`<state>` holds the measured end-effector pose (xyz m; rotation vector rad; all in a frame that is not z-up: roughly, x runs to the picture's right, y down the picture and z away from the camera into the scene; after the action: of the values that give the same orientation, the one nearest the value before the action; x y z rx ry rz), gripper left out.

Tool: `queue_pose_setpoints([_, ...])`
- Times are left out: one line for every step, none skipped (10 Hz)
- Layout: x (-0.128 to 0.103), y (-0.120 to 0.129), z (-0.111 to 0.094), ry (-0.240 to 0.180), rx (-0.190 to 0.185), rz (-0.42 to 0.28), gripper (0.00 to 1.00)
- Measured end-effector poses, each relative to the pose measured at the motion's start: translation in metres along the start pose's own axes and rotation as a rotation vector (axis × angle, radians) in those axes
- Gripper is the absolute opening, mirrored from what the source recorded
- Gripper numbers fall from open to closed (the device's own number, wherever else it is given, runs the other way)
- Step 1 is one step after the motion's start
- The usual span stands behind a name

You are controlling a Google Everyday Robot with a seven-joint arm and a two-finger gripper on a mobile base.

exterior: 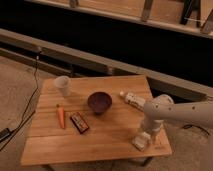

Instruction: Place the white sponge in the ceramic bowl

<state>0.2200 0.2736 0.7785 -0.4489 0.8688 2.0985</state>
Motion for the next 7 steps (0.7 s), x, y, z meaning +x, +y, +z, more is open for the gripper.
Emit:
queue_pose_setpoints([-0.0005, 0.0011, 0.0004, 0.001, -0.004, 0.002, 0.65])
queue_pose_setpoints([-0.0012, 0.0036, 0.0007, 0.002, -0.013, 0.002, 0.65])
queue_pose_setpoints([-0.0014, 0.0046, 0.0013, 0.003, -0.018, 0.001, 0.65])
queue_pose_setpoints([-0.0013, 0.0045, 0.0026, 0.005, -0.018, 0.002, 0.65])
queue_pose_setpoints([-0.0014, 0.0042, 0.0038, 0.006, -0.018, 0.002, 0.65])
queue_pose_setpoints([-0.0014, 0.0023, 0.0069, 0.009, -0.009, 0.000, 0.65])
queue_pose_setpoints([-0.0011, 0.0014, 0.0086, 0.011, -0.002, -0.002, 0.63])
